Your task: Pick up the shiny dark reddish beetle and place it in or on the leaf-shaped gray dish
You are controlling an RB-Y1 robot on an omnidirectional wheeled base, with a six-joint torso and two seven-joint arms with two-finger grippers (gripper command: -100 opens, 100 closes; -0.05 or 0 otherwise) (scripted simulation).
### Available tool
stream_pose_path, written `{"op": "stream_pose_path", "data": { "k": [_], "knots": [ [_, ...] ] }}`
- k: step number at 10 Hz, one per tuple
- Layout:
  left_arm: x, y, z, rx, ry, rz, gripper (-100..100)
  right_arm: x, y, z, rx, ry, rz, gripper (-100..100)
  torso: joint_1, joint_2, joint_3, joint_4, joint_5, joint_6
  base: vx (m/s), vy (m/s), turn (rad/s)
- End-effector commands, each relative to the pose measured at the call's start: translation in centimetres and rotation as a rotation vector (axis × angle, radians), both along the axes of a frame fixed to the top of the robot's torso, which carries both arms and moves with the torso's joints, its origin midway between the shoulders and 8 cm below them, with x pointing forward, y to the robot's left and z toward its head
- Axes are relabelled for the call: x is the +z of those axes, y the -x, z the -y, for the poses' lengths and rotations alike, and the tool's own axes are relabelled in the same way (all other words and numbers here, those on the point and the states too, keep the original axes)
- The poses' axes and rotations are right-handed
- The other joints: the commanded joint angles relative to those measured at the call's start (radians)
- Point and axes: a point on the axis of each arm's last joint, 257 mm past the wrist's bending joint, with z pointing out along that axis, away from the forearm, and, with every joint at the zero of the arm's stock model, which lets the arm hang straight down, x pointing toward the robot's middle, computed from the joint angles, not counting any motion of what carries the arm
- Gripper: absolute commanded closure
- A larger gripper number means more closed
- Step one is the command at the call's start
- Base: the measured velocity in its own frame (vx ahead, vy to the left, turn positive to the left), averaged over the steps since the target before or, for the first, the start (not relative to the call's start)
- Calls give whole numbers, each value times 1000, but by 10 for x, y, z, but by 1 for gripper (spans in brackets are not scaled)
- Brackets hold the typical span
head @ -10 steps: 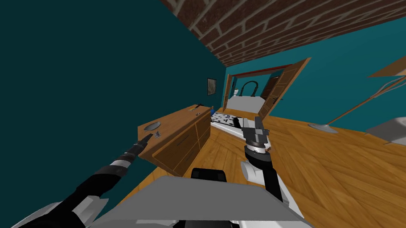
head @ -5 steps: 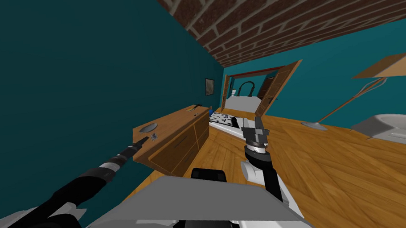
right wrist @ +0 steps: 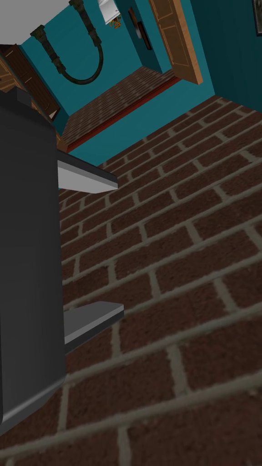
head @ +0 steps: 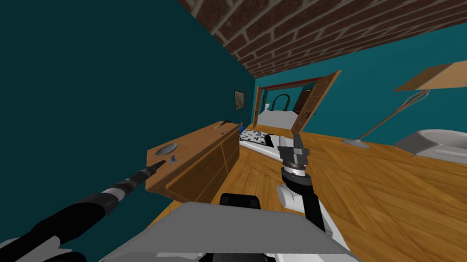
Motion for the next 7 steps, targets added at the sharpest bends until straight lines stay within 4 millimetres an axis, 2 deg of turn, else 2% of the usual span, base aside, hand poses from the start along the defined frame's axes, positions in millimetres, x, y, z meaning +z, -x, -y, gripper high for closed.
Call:
{"op": "stream_pose_path", "data": {
  "k": [1,4,7],
  "knots": [
    [-3,5,-6,12,-15,-41,-100,0,0,0,0,0,0,0,0,0,0,0,0,0,39,-5,-21],
    [-3,16,-28,45,-60,-149,-100,0,0,0,0,0,0,0,0,0,0,0,0,0,46,-14,-23],
    [-8,26,-37,62,-79,-223,-100,0,0,0,0,0,0,0,0,-1,-1,0,0,0,57,-13,-9]
  ]
}}
